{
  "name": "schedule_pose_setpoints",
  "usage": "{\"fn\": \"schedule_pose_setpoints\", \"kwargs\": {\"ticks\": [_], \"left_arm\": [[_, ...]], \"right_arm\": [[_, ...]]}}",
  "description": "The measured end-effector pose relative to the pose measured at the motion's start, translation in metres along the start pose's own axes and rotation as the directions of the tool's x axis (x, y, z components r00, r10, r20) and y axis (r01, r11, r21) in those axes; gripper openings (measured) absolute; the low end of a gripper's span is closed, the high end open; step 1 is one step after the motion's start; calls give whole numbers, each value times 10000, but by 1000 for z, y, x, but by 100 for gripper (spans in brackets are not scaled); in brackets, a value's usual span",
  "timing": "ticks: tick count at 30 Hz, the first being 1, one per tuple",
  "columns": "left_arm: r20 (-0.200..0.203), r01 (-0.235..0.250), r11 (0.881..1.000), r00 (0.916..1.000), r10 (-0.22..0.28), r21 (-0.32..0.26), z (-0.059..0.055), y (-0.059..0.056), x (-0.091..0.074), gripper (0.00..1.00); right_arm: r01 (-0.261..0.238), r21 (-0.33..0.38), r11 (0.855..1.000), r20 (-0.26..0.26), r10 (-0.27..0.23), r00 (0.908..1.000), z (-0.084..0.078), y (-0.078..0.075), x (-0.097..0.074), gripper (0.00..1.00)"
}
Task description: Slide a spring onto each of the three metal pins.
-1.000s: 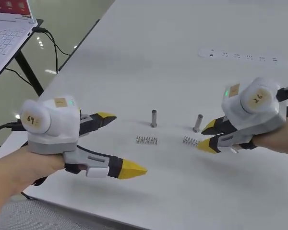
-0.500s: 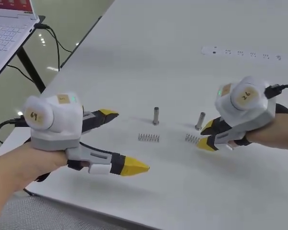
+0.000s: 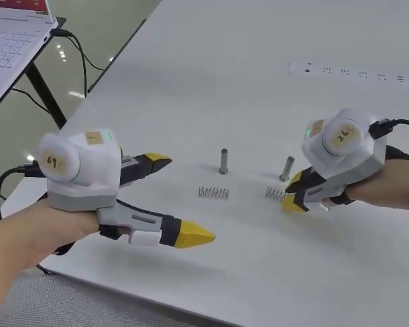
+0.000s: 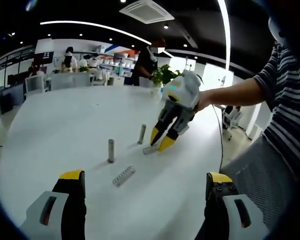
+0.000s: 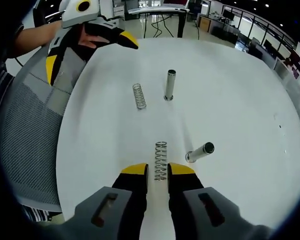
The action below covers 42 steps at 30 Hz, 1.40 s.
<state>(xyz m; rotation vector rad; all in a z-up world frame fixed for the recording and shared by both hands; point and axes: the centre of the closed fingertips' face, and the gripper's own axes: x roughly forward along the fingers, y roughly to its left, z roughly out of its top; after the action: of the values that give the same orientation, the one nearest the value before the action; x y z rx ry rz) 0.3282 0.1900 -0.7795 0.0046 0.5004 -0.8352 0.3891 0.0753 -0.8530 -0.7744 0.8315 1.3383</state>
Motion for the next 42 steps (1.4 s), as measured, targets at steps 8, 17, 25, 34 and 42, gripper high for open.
{"fn": "schedule_pose_setpoints", "kwargs": {"ticks": [8, 17, 25, 34, 42], "left_arm": [[98, -43, 10000, 9999, 44, -45, 2, 0, -1, 98], [109, 131, 9999, 9999, -132, 30, 3, -7, 1, 98], [53, 446, 9989, 9990, -446, 108, 6, -16, 9, 97], [-16, 1239, 9922, 9923, -1238, 107, 10, -34, 23, 90], [-309, 1962, 9798, 9803, -1951, 394, 8, -45, 37, 77]], "right_arm": [[113, -423, 9990, -481, -134, 9988, -8, 1, 5, 8], [298, -471, 9984, 125, -292, 9995, -1, 2, -17, 8], [361, -537, 9979, 419, -338, 9985, -2, 10, -35, 8], [343, -841, 9959, 763, -279, 9967, 2, 22, -54, 8], [267, -1245, 9919, 1052, -136, 9944, 9, 36, -66, 8]]}}
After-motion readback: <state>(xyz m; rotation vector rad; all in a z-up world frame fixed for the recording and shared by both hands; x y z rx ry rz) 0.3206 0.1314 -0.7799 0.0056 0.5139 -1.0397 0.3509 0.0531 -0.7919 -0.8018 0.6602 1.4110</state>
